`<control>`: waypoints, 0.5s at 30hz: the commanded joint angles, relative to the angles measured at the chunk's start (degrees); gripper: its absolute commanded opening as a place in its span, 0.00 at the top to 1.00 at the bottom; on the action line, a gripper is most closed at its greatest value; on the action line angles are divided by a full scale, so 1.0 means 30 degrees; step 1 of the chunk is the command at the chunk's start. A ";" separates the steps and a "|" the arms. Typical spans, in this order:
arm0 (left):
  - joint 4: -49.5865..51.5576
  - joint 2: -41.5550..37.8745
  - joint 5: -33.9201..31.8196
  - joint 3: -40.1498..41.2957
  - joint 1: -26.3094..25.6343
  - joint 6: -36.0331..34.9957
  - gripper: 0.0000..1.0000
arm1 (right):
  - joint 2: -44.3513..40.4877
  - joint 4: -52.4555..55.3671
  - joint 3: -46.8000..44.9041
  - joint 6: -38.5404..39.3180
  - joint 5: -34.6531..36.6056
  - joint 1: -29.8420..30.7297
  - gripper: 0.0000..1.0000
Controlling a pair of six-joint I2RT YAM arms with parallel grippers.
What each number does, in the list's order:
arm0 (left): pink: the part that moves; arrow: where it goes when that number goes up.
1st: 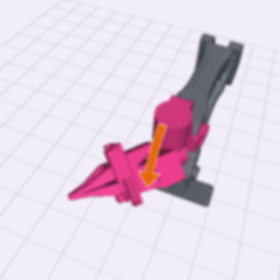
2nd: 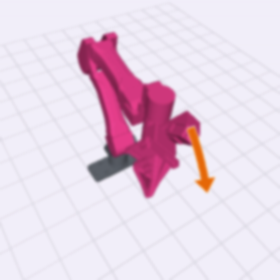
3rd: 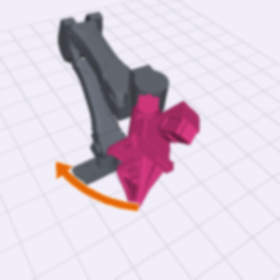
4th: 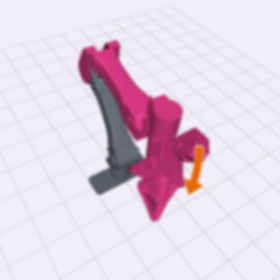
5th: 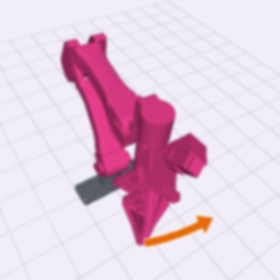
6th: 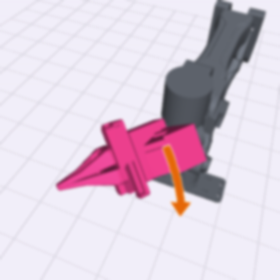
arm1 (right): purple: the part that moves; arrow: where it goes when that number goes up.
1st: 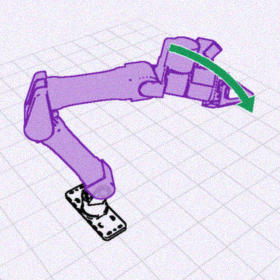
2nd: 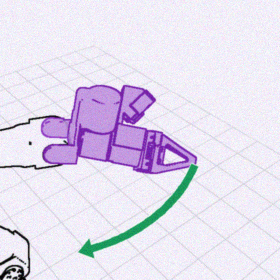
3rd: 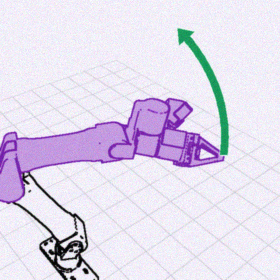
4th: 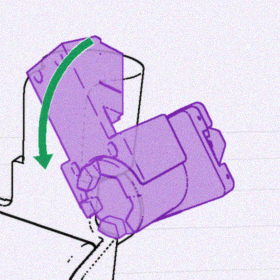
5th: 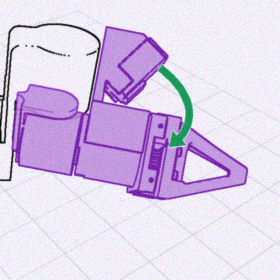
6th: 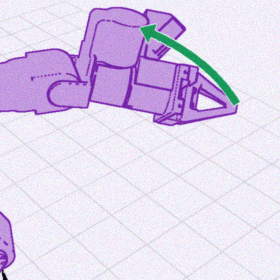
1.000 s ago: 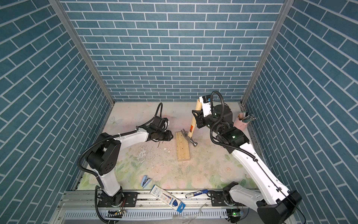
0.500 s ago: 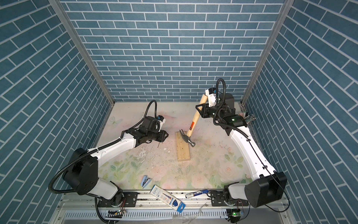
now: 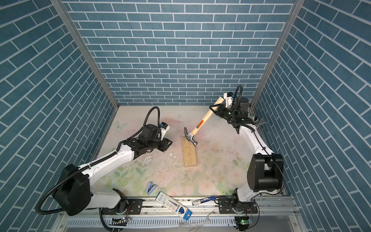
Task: Use a claw hammer to pull out a nail
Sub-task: Pick up the nail with the hammer.
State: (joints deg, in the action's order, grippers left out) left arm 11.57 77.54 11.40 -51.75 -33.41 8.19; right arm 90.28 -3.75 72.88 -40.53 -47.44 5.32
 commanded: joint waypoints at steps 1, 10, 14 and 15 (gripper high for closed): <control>-0.0965 -0.0605 -0.0109 0.0008 -0.0200 -0.1074 0.54 | -0.0028 -0.2821 0.0616 -0.4204 -0.2848 -0.0009 1.00; -0.0525 -0.0352 -0.2539 -0.0465 -0.1504 -0.3920 0.47 | 0.1096 -0.3999 0.0242 -0.4909 -0.4305 -0.0016 1.00; -0.0337 -0.0066 -0.3174 -0.0811 -0.1942 -0.4566 0.48 | 0.1255 -0.4225 0.0166 -0.4928 -0.4516 -0.0039 1.00; -0.0278 0.0105 -0.3239 -0.0931 -0.2028 -0.4672 0.49 | 0.1290 -0.4255 0.0140 -0.4933 -0.4544 -0.0018 1.00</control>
State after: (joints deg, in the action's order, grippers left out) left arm 10.13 77.01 4.21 -52.64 -38.70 -2.52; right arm 94.94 -12.03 72.77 -44.88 -56.18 5.30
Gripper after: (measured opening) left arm 0.519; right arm 0.245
